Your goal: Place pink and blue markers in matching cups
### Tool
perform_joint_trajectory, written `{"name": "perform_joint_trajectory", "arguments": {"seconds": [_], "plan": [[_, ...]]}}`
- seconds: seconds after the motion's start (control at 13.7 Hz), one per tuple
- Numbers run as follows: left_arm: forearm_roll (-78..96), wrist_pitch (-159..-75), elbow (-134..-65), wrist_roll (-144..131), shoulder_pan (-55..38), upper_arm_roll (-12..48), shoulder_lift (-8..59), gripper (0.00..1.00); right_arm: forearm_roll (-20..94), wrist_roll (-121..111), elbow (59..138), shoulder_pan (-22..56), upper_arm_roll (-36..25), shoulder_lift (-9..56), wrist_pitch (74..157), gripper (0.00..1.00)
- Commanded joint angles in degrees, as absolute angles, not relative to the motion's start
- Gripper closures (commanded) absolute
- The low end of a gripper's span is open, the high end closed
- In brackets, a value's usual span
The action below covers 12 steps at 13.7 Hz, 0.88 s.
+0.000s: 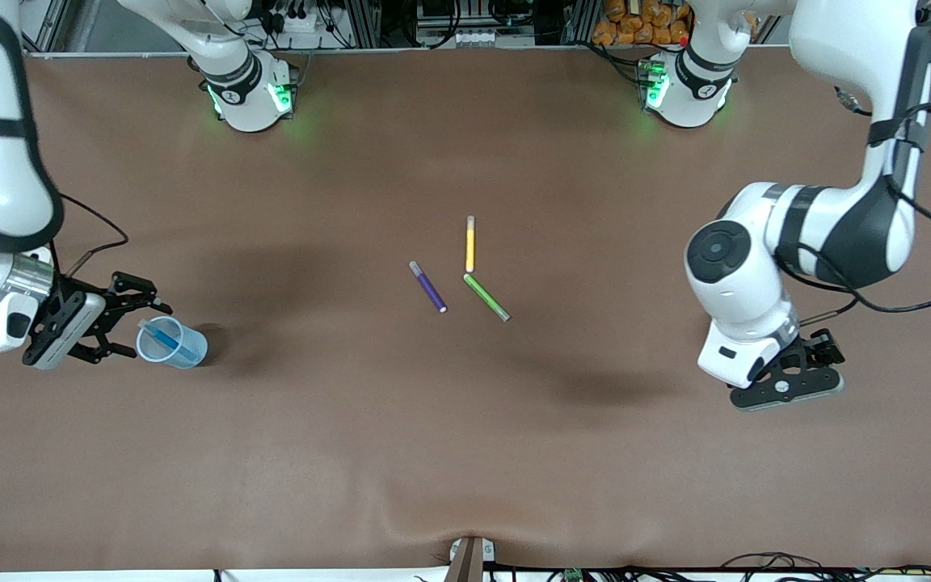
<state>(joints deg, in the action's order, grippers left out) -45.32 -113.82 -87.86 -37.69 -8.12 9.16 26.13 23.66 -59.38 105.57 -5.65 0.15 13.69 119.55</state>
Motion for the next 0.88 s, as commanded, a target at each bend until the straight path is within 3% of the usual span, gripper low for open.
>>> {"name": "perform_joint_trajectory", "arguments": {"seconds": [0.0,0.44,0.8], "plan": [[-37.6,-113.4,-86.0,-28.4,-7.2,8.7,23.3,0.0,16.6,-46.9,105.9,-2.8,0.0,10.5,117.7,0.0],[-17.9,-106.7,-86.0,-16.1,-6.3,6.6,16.4,0.0,5.8,-28.8,98.1,-1.6,0.4,7.7,102.3,0.0],[-8.7,-99.5,-86.1,-13.4,-5.7,6.6,10.1,0.0,4.3,-11.7,97.4,-2.4,1.9,1.8,96.2,0.0]]}}
